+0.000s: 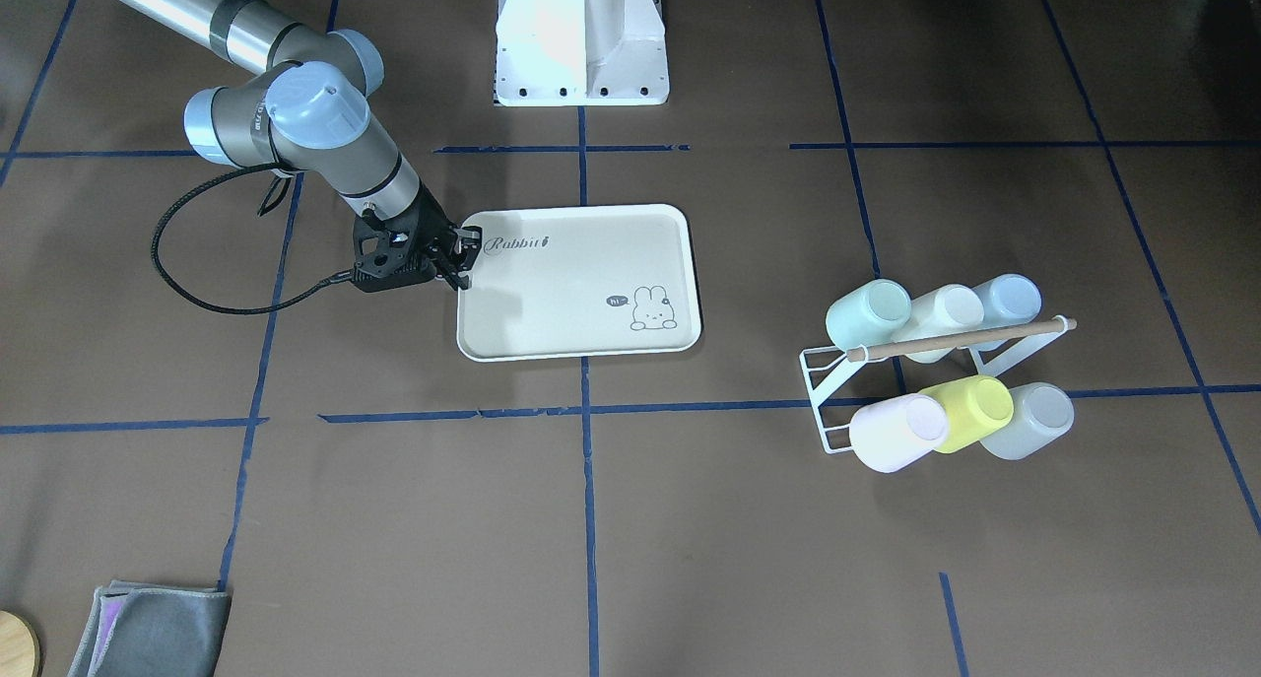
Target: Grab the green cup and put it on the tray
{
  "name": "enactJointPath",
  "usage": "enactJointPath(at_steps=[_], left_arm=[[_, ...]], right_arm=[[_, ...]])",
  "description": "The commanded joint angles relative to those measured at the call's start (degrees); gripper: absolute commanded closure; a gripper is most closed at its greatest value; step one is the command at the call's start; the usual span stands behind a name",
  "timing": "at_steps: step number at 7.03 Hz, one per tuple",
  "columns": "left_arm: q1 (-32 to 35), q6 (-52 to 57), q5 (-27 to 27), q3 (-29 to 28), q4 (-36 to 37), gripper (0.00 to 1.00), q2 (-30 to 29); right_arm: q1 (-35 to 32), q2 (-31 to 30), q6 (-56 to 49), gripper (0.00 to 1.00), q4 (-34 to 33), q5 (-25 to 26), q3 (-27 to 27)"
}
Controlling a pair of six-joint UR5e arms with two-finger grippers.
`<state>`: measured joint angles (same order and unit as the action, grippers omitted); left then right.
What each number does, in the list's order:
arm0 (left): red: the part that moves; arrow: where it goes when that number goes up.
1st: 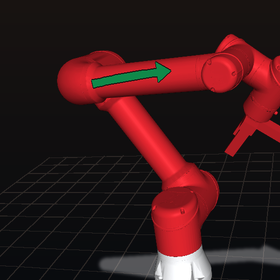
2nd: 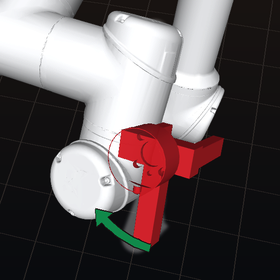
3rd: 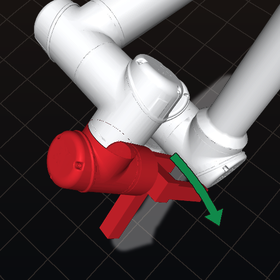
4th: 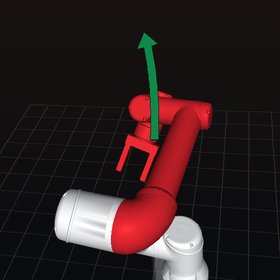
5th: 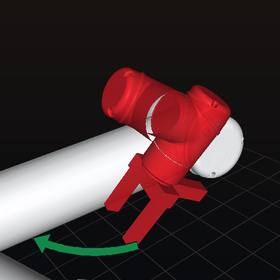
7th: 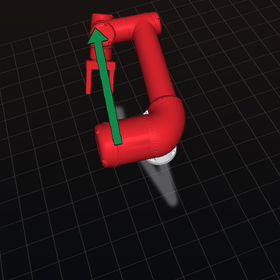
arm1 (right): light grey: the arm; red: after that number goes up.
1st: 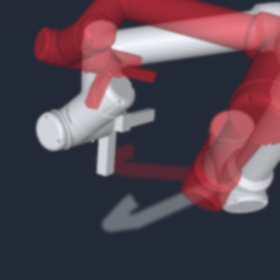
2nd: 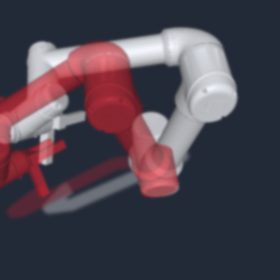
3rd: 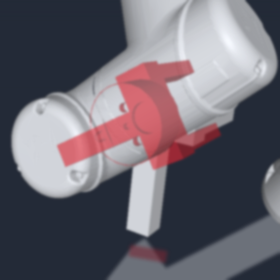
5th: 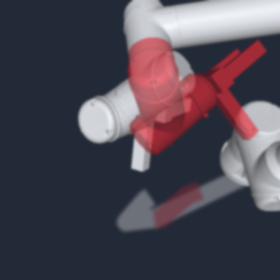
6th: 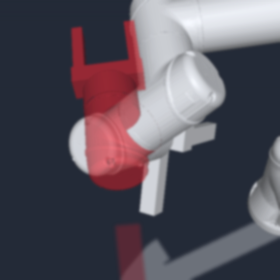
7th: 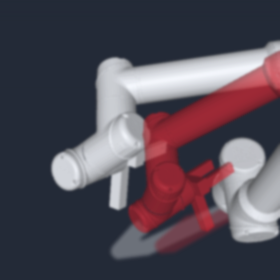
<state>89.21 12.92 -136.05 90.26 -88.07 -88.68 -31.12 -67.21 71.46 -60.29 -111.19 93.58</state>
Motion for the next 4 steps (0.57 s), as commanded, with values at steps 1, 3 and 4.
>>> enactJointPath(at_steps=[1,3,4], left_arm=[[0.0,0.0,0.0,0.0,0.0,0.00,-0.1],[0.0,0.0,0.0,0.1,0.0,0.00,-0.1],[0.0,0.0,0.0,0.1,0.0,0.00,-0.1]], right_arm=[[0.0,-0.3,0.0,0.80,0.1,-0.1,0.0],[0.0,-0.1,0.0,0.00,0.0,0.1,0.2],[0.0,-0.1,0.0,0.00,-0.1,-0.5,0.7]])
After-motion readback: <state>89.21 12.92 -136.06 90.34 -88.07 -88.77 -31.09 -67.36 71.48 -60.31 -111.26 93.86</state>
